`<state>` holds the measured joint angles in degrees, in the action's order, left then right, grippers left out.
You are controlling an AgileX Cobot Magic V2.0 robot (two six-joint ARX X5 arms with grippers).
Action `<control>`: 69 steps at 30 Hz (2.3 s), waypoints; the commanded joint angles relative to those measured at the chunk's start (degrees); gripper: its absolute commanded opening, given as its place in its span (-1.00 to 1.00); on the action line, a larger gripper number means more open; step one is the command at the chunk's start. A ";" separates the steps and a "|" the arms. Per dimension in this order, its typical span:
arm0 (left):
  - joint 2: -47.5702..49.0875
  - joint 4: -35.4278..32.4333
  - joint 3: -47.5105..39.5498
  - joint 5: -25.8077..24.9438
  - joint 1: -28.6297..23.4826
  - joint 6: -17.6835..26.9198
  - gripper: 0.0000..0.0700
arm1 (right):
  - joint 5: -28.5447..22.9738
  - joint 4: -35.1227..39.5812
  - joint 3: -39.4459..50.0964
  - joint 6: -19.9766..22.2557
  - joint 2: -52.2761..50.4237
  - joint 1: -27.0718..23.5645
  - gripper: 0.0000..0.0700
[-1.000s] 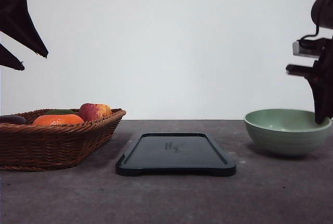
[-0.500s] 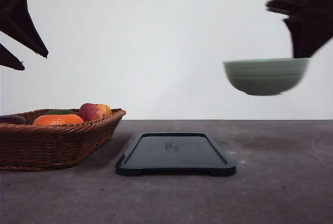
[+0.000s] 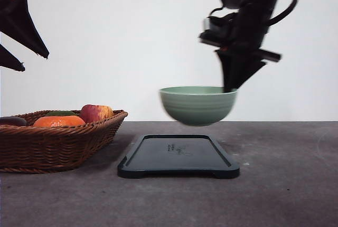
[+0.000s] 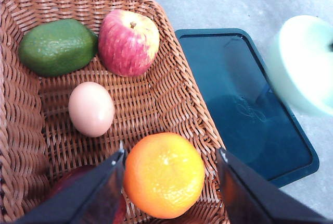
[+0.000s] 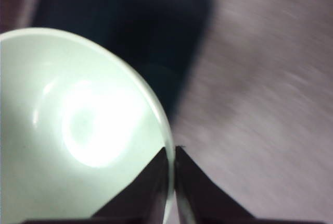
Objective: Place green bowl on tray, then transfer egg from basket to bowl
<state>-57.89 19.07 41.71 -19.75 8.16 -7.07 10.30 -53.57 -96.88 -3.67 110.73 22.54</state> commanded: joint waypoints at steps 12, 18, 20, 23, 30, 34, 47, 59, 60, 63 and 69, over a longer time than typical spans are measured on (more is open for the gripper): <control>-0.52 -0.63 1.05 -0.31 0.22 -0.04 0.00 | 0.15 5.31 -1.49 -1.74 7.37 2.93 -1.00; -0.52 -0.63 1.05 -0.31 0.22 -0.04 0.00 | 0.18 5.56 -1.49 -1.70 8.43 3.00 -0.84; -0.52 -0.63 1.05 -0.31 0.22 -0.04 0.00 | 0.18 5.58 -1.49 -1.70 8.46 3.15 -0.51; -0.53 -0.60 1.05 -0.31 0.22 -0.04 0.00 | 0.20 5.60 -1.57 -1.72 8.35 3.30 -0.24; -0.55 0.42 1.05 -0.31 0.22 -0.04 0.00 | -0.35 2.97 -4.75 -1.22 5.86 3.17 -0.24; -0.53 1.37 1.05 -0.31 0.22 -0.04 0.00 | -2.36 5.80 -2.40 -1.11 2.09 3.94 -0.24; -0.52 2.60 1.05 -0.31 0.22 -0.05 0.00 | 0.86 27.76 22.06 0.00 -15.27 4.70 -0.24; -0.55 2.34 1.05 -0.31 0.22 -0.01 0.00 | 0.73 40.96 47.40 -0.13 -36.44 4.59 -0.24; -0.55 2.34 1.05 -0.31 0.22 0.00 0.00 | 0.59 41.53 49.35 -0.22 -38.14 4.59 -0.24; -0.55 2.34 1.05 -0.30 0.22 0.00 0.00 | -0.24 42.57 54.99 -0.24 -43.35 4.59 -0.24; -0.55 2.50 1.07 -0.26 0.22 -0.57 0.00 | -1.56 43.75 64.02 -1.04 -53.23 4.56 -0.24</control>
<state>-57.89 22.08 41.71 -19.75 8.16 -7.14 9.00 -10.54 -32.89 -4.35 57.93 26.85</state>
